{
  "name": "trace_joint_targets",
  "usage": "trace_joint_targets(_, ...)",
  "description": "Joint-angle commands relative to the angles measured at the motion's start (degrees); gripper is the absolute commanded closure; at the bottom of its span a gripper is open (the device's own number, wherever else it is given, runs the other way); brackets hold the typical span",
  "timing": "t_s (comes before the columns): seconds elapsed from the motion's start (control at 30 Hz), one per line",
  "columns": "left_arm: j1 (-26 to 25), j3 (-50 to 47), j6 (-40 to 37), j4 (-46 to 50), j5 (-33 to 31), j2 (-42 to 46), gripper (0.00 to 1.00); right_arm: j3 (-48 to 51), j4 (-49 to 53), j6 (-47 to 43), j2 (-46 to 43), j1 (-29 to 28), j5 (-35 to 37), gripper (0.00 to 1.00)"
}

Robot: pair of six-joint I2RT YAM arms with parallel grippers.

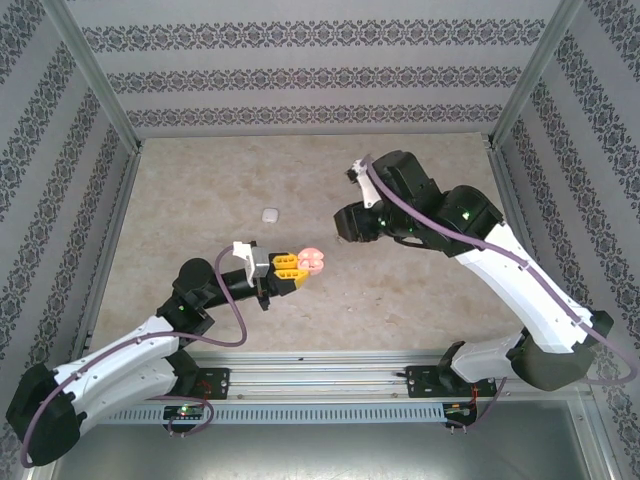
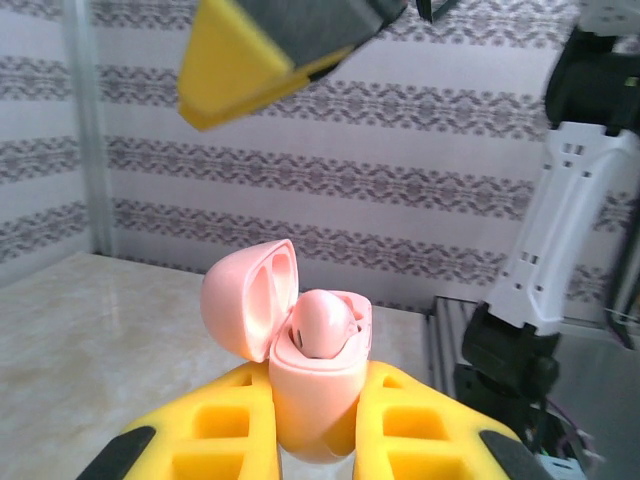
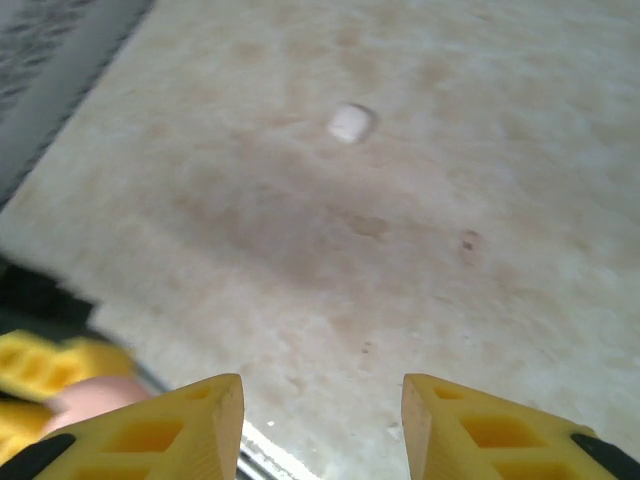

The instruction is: Insert the wireless bluetooth earbuds into the charging case

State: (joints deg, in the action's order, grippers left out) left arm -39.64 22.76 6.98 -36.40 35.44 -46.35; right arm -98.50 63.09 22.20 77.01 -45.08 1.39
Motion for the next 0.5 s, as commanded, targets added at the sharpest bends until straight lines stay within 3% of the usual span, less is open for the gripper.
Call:
trace_joint_targets(0.0, 0.0, -1.7, -2.0, 4.8, -7.7, 3.0, 1.00, 4.0, -0.8, 4.0, 3.0, 2.9, 3.4, 0.55)
trace_joint_targets(0.23, 0.0, -4.8, -1.6, 8.3, -14.4, 5.8, 1.00, 7.7, -6.4, 0.9, 13.6, 8.3, -0.8, 0.57)
trace_joint_targets(0.47, 0.0, -6.6, -0.7, 8.7, -16.8, 4.8, 1.00, 2.6, -6.1, -2.2, 28.8, 11.2, -0.7, 0.57)
